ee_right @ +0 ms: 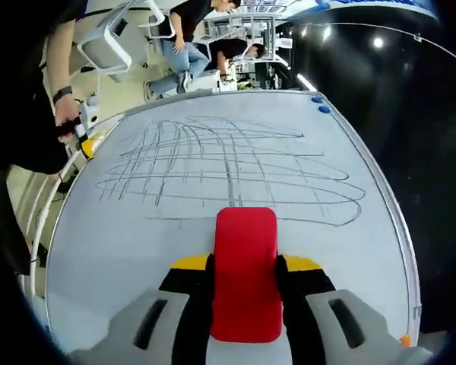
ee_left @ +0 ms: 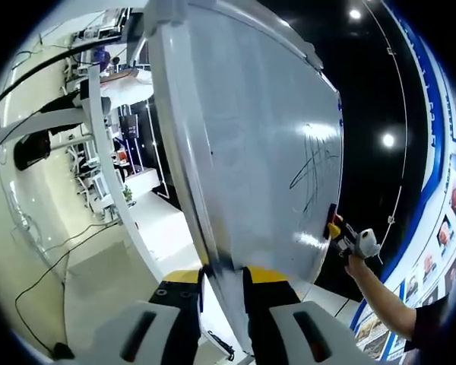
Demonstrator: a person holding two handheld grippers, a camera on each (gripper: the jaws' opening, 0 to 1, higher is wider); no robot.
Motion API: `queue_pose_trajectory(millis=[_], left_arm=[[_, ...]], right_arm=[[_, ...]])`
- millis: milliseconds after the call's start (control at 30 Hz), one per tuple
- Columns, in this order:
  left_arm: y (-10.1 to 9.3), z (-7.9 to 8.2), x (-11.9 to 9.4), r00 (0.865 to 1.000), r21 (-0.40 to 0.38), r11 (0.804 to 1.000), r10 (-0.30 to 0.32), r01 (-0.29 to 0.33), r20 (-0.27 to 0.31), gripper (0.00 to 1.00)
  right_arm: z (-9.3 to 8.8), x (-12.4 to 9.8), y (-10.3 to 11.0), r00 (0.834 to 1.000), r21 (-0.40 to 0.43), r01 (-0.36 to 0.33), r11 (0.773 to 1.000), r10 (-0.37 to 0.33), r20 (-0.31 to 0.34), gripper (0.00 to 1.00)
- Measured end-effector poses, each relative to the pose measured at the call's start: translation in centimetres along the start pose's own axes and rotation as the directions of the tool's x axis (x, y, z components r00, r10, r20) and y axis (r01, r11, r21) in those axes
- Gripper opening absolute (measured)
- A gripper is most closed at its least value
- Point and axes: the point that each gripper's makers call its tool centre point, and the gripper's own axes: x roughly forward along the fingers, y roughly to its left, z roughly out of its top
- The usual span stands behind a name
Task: Wipe the writing off the whiteboard with the eraser
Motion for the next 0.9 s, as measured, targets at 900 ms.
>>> queue_pose_trajectory(millis=[900], left_arm=[[0.1,0.1,0.0,1.0,-0.007,1.0,-0.002,0.002,0.005,0.23]], right_arm=[[0.2,-0.1,-6.1,0.998,-0.007,0.013,1.0,-0.013,-0.057,0.35]])
